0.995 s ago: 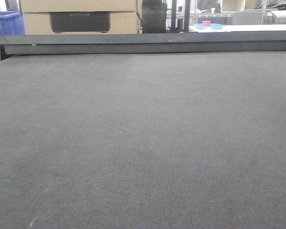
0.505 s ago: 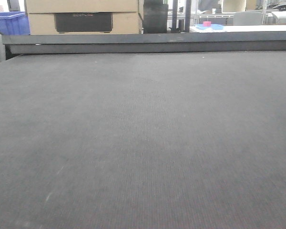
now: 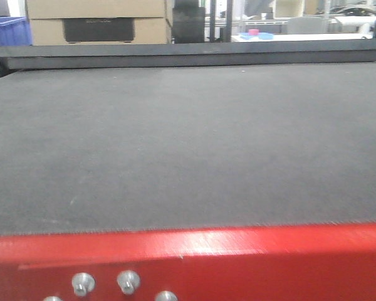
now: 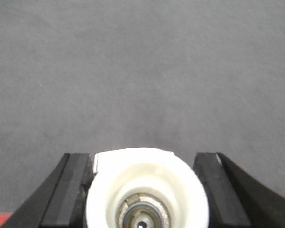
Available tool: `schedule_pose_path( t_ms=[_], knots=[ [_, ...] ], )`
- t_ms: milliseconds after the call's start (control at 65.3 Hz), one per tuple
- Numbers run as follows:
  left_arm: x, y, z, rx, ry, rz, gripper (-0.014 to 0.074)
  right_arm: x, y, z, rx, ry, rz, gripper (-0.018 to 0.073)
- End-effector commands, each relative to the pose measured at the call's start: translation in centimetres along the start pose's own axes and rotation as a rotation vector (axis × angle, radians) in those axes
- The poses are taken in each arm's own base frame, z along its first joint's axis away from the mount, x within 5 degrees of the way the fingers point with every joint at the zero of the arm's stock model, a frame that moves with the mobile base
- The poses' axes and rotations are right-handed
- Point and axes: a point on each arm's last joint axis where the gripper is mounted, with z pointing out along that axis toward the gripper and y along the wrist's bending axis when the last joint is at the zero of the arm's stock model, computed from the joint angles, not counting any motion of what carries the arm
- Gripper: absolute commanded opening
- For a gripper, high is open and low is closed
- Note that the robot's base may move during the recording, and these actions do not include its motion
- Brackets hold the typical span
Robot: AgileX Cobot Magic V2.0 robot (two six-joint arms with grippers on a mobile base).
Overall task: Place valve from conveyor to right shelf box
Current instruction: 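Drive the base away from the conveyor to the shelf of blue bins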
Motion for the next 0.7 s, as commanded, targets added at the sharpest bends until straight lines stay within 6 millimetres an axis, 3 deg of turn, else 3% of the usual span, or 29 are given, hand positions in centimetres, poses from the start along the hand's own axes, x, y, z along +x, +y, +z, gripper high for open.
schedule_pose_path(
  t_ms=[0,689],
  knots=[
    [-0.53,-0.05,-0.21,0.004,-0.059,-0.002,-0.0111,-0.82,-0.04,-0.47,0.009,-0.086,-0.007,-0.0168],
    [-0.52,-0.05,-0.25,0.004,-0.061,-0.002,-0.0111,-0.82,-0.04,-0.47,0.009,-0.086,-0.007,-0.0168]
  ],
)
